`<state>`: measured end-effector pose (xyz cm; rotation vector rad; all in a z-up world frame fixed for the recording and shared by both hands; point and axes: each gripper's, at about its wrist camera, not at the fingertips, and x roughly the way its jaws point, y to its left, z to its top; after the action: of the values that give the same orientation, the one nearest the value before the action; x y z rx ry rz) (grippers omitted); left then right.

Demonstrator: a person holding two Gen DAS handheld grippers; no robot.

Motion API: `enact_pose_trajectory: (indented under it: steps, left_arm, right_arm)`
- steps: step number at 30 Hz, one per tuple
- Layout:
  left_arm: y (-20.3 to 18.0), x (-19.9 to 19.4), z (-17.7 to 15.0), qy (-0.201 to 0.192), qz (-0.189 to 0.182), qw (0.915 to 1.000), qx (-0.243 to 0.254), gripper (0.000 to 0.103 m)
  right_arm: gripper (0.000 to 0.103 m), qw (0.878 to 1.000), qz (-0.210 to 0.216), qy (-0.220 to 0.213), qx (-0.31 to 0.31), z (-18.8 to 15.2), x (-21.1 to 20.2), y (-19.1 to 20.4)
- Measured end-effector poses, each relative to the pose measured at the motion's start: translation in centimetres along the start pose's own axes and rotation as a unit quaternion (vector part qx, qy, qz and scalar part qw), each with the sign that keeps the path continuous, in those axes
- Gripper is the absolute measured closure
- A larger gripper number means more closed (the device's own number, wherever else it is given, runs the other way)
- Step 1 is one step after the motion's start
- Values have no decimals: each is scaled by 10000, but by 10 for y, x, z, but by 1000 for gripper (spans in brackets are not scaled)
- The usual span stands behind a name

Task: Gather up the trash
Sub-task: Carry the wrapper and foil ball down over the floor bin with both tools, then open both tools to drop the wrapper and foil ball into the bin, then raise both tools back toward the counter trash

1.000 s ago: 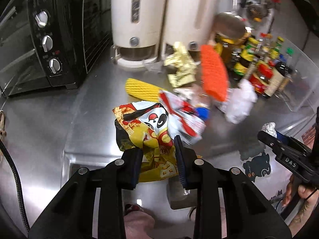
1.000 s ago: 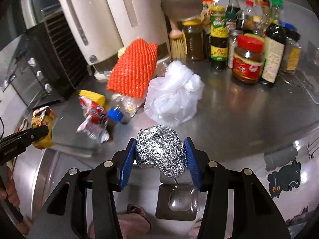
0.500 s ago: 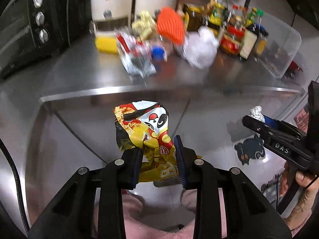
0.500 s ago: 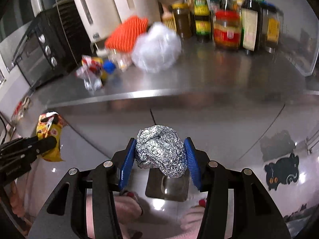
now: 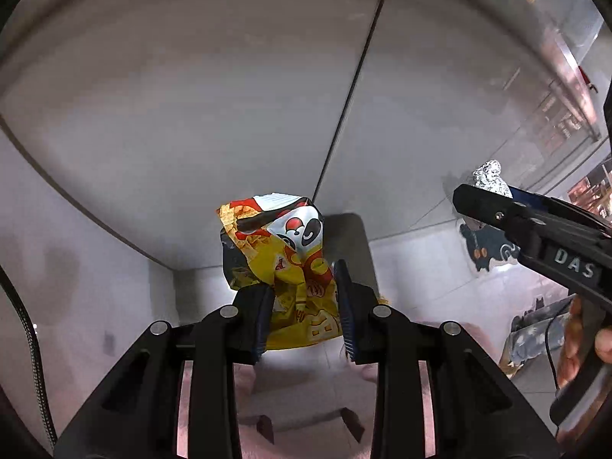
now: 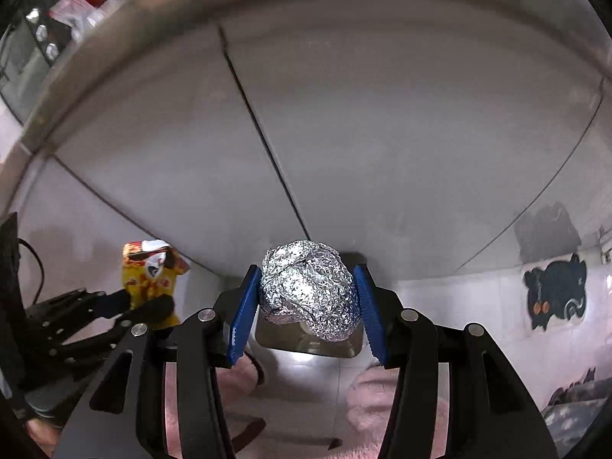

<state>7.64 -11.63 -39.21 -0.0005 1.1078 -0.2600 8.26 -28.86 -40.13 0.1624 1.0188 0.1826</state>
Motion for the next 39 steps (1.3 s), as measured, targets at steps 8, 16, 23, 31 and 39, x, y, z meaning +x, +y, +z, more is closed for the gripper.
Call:
enact_pose_trajectory:
  steps: [8,16,23,31,39]
  left_arm:
    - [3,97,-12,689,-132,9975,6,74]
    - [6,143,-8,1122,-265,9933,-11,71]
    - [18,141,-3,1082,-308,9936,-63,51]
    - [23,95,5,595,-80,9982,-72,21]
    - [21,9,6,-207,90,9997,67,8]
  right_arm:
    - [51,9971,-60,676,332,-14,86,-23]
    - [48,9916,-39,1148,589,-12,131,-28]
    - [31,9921,-18,1056,678,3,128,-33]
    - [15,9961,-254,645,542,13,90,-25]
    - [4,9990,-324,-24,298,21,16,-1]
